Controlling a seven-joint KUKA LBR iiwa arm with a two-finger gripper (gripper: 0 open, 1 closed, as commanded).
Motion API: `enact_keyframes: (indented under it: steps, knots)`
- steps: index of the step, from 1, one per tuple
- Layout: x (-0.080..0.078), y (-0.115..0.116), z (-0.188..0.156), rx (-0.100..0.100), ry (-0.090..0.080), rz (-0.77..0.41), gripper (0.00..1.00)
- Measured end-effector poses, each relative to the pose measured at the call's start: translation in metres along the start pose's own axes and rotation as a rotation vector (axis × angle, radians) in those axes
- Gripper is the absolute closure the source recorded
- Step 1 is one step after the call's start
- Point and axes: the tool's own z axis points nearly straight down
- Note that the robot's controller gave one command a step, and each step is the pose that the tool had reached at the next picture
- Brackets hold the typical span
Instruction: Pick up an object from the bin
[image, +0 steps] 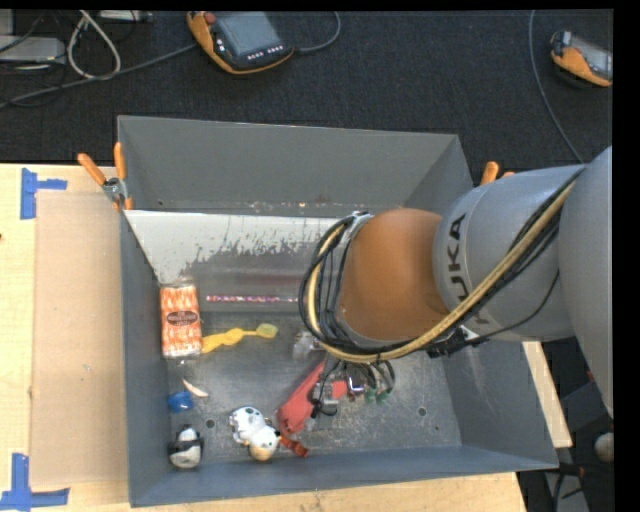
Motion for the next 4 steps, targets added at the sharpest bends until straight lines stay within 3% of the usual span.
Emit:
enact_keyframes:
  steps: [1, 2, 3, 4]
  knots:
    - [0.0, 0.0, 0.0, 0.0, 0.0, 0.0, 0.0]
    - [-0.004, -0.028, 0.057, -0.001, -0.003, -0.059, 0.0]
    - [-0.004, -0.046, 0.068, -0.002, -0.01, -0.273, 1.0]
    - [-0.004, -0.046, 0.068, -0.002, -0.01, -0.272, 1.0]
